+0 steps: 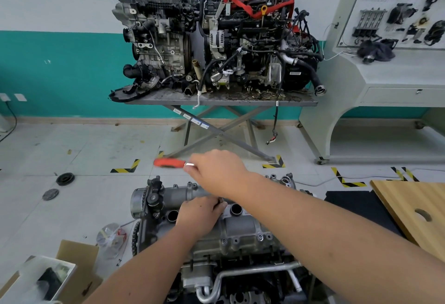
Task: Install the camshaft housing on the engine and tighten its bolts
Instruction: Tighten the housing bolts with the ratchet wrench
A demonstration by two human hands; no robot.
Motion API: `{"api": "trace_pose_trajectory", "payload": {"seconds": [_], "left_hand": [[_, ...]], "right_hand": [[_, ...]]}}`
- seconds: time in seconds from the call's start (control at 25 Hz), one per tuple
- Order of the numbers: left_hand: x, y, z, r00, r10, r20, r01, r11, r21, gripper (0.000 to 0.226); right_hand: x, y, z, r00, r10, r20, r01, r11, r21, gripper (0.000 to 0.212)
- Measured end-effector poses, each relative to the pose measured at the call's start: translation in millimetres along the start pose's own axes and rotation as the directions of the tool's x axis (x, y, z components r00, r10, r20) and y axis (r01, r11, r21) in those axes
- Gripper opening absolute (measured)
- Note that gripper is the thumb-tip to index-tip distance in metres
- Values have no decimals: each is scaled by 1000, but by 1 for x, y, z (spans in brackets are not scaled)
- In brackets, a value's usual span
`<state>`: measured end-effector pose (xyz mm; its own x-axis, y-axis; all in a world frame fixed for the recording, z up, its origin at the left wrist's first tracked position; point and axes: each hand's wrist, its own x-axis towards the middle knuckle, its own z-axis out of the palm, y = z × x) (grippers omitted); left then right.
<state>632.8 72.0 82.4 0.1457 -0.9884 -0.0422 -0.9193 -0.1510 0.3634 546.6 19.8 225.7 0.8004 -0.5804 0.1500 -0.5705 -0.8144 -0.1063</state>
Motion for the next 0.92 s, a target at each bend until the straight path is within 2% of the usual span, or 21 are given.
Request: {"api": "trace_pose_trajectory", "payload": {"seconds": [0.08,0.12,0.16,0.2,0.28,0.32,0.36,0.4,0.52,0.56,0.6,0.64,0.92], "left_hand": [[1,1,0,1000,0,-16,1,1000,11,35],[1,1,0,1000,2,-16,-1,1000,14,33],[2,0,0,1000,2,-9,-2,1000,18,33],[2,0,0,1000,-1,3,1,1000,23,35],[2,0,1,1000,-12,19,11,1000,24,36],[3,0,2,1000,-13,21,13,1000,23,35],[3,0,2,1000,-8,21,8,1000,26,34],[4,-1,3,1000,-1,21,0,1000,31,33],[5,-3,6,1000,15,12,-16,999,51,34],[6,-4,7,1000,18,10,-18,998,56,34],[6,-5,8,1000,20,8,-21,998,60,35],[6,-5,8,1000,23,8,-23,998,62,35],[0,2,2,999,47,-15,-45,996,72,33]], "right_hand": [[-6,7,-3,965,-263,26,264,962,-71,38],[-8,9,-2,948,-316,36,318,943,-93,40],[-9,9,-1,953,-300,37,302,948,-101,41],[-8,9,1,976,-217,24,218,972,-86,40],[-3,7,1,993,120,-1,-119,986,117,36],[1,9,-1,957,289,35,-287,913,291,35],[5,13,-3,908,404,107,-406,790,459,34],[6,17,-5,870,461,176,-470,666,580,33],[2,25,-7,801,507,318,-503,282,817,25],[1,25,-7,787,500,361,-488,145,861,22],[0,24,-5,780,487,393,-475,54,878,20],[-1,23,-4,783,469,409,-472,20,881,20],[-11,19,-13,830,402,387,-422,-1,907,17]]}}
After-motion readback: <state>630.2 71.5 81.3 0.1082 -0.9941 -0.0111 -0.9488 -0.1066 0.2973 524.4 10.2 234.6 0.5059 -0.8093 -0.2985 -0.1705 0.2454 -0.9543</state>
